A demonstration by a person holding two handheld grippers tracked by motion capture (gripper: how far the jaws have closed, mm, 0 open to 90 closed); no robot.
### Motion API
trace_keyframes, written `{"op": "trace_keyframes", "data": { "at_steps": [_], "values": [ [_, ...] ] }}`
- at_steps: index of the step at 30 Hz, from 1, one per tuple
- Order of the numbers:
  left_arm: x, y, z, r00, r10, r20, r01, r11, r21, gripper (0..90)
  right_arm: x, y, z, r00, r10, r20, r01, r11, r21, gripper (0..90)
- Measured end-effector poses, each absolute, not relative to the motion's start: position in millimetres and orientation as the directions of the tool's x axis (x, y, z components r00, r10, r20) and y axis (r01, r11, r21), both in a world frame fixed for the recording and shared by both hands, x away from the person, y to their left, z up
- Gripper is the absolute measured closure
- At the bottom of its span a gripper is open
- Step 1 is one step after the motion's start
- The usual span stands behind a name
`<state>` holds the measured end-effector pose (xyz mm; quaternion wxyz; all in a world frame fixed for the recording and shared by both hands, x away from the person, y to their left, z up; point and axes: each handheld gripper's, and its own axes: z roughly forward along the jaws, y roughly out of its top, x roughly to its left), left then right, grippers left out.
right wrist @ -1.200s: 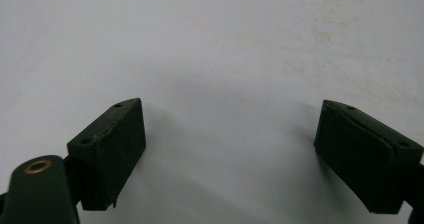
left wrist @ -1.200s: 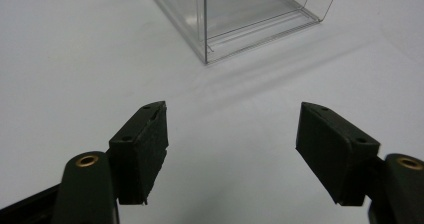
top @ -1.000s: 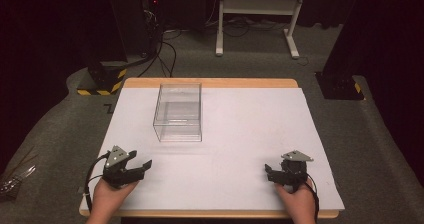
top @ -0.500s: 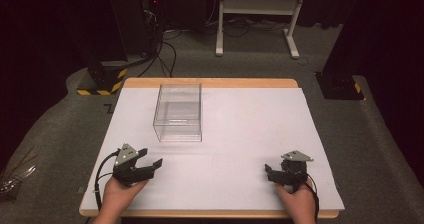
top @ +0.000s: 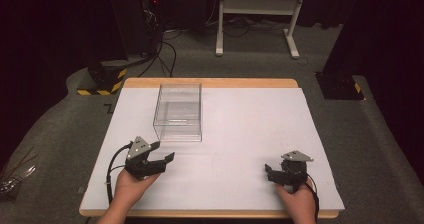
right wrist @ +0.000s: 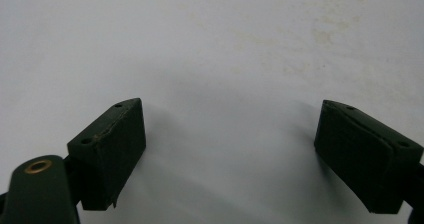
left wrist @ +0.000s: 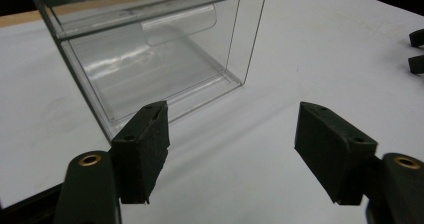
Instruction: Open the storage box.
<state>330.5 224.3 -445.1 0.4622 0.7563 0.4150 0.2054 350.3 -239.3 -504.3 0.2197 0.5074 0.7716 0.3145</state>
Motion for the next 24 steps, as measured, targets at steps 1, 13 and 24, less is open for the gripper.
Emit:
{"op": "trace_keyframes", "data": {
  "at_steps": [1,13,24],
  "values": [
    [334,224,-444,0.577,0.812,-0.083,0.439,-0.223,0.87,31.4,350,-239,-504,-0.388,0.921,-0.02,0.645,0.287,0.708,12.9],
    [355,217,-428,0.585,0.809,-0.055,0.41,-0.237,0.881,31.4,350,-239,-504,-0.389,0.921,-0.02,0.644,0.288,0.709,12.9],
    [380,222,-447,0.573,0.812,-0.109,0.454,-0.204,0.867,35.7,350,-239,-504,-0.389,0.921,-0.02,0.644,0.288,0.709,12.9]
  ]
}}
